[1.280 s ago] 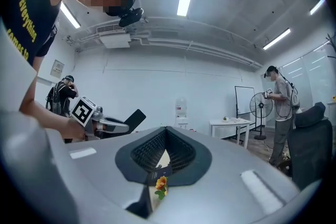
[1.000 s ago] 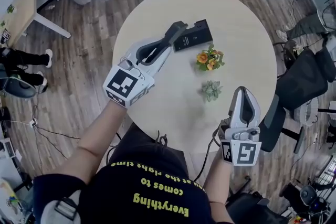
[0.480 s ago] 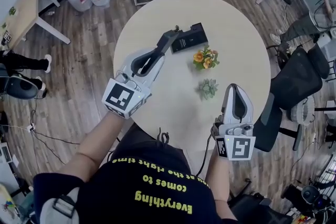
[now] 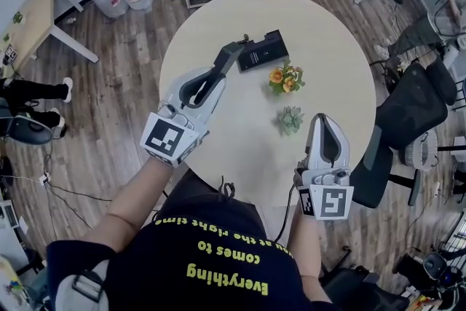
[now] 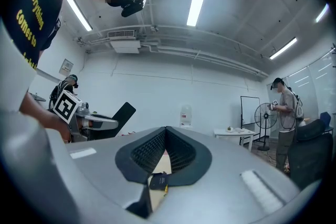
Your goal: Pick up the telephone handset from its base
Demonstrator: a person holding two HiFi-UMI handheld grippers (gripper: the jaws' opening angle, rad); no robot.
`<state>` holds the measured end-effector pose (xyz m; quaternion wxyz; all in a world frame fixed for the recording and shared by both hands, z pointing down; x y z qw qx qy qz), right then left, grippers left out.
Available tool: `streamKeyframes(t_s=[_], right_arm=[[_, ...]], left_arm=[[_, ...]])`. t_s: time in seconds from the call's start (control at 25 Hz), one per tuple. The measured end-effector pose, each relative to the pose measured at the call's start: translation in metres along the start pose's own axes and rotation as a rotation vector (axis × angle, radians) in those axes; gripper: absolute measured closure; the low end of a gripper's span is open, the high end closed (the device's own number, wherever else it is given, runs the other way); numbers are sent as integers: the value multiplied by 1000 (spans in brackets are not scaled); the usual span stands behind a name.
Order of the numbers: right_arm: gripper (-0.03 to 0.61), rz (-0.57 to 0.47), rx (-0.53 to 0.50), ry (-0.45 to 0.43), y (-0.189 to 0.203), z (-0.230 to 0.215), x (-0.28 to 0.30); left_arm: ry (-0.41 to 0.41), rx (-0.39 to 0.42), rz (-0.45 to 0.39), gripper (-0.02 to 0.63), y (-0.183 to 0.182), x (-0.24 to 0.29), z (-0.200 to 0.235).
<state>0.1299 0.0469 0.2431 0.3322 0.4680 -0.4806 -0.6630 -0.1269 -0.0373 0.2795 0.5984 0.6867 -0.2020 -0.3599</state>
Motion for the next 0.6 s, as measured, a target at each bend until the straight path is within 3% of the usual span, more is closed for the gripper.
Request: streamKeyframes(t_s=[0.6], right_arm=[[568, -9, -16, 17, -2, 7, -1]], left_arm=[[-16, -3, -25, 534, -11, -6, 6]])
Point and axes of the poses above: the fingertips, and each gripper's own axes: x forward along the fingers, z to its left, y out of its underside, the point moved 7 cm from there along -x, backward along the fingers, and after that the axes turned 15 degrees about -z, right-handed, at the moved point
